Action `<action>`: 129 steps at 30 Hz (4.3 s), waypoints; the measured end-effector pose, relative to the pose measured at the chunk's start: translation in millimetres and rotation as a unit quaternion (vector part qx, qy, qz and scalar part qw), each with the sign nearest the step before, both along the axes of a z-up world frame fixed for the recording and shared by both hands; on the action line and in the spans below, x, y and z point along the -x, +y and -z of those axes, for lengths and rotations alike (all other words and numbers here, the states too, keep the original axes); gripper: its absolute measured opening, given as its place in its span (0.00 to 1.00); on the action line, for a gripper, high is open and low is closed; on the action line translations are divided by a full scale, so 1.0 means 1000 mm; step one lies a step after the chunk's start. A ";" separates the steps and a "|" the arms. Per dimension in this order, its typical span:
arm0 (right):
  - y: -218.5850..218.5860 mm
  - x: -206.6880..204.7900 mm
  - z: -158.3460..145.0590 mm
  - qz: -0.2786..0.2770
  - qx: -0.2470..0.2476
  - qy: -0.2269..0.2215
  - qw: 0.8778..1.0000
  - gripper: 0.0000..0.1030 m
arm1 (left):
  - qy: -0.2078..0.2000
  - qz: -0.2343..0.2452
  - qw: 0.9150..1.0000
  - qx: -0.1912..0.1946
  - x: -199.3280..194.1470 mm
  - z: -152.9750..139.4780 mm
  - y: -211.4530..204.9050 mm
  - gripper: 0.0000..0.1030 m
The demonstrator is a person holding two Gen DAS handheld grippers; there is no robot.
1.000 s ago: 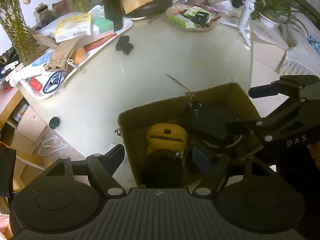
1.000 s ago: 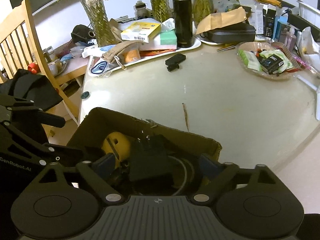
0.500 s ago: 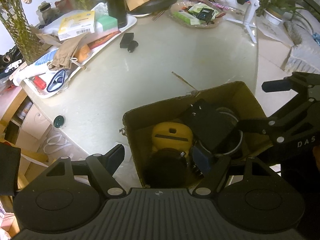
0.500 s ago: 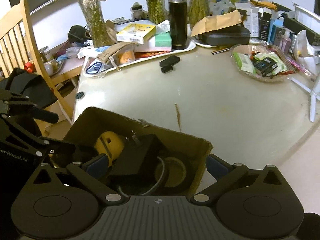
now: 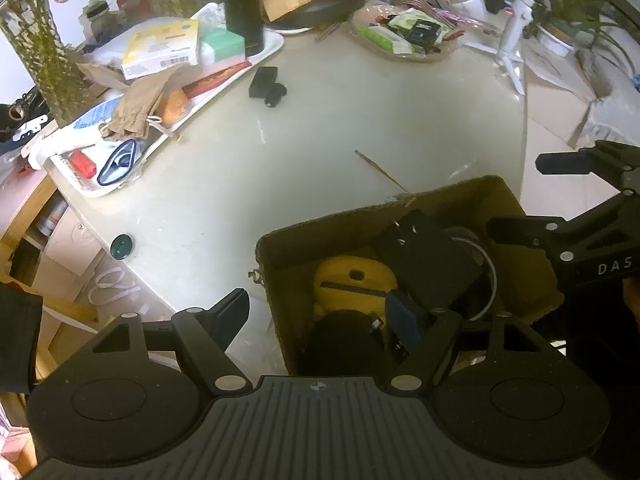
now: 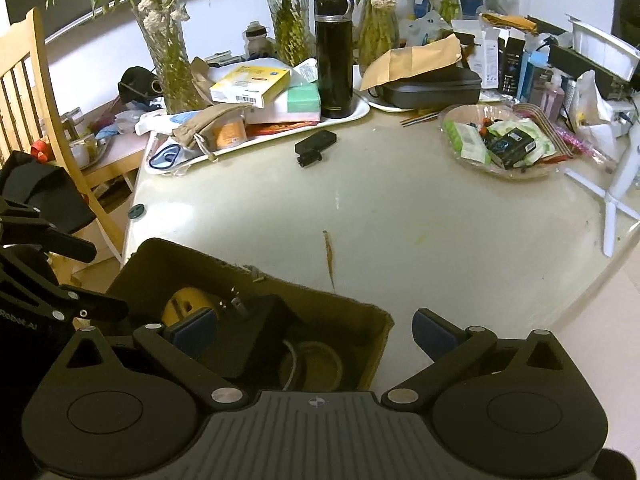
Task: Organize rigid objects
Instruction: 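Withdraw both tools from the box back over the table, then move the right tool down to the small black plug piece, then close the right tool on the small black plug piece, then move the left tool to the small black block while the right tool holds the plug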
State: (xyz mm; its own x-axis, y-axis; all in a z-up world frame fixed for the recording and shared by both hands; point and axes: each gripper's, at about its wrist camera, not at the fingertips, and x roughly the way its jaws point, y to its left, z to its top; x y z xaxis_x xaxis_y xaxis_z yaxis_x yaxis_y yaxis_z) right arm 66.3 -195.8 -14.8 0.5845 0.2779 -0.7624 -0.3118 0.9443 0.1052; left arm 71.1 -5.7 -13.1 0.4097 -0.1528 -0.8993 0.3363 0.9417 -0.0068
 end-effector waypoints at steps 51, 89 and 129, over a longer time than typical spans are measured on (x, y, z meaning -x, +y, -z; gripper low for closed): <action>0.012 -0.135 -0.005 -0.087 0.005 -0.045 0.995 1.00 | -0.064 -0.019 0.997 0.042 -0.076 -0.008 0.008 0.72; 0.094 -0.246 0.092 -0.188 0.063 -0.086 0.976 0.69 | -0.089 -0.097 0.989 0.065 -0.079 0.015 0.063 0.72; 0.087 -0.180 0.034 -0.232 0.173 -0.200 0.936 0.38 | -0.123 -0.080 0.988 0.046 -0.095 0.000 0.052 0.72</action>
State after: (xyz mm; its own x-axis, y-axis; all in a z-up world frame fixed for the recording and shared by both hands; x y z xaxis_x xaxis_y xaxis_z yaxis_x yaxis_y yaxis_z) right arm 246.2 -109.2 -48.7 0.7199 0.3488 -0.6001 -0.6455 0.6542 -0.3942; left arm 166.0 46.2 -13.6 0.6399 -0.1446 -0.7547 0.1851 0.9822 -0.0312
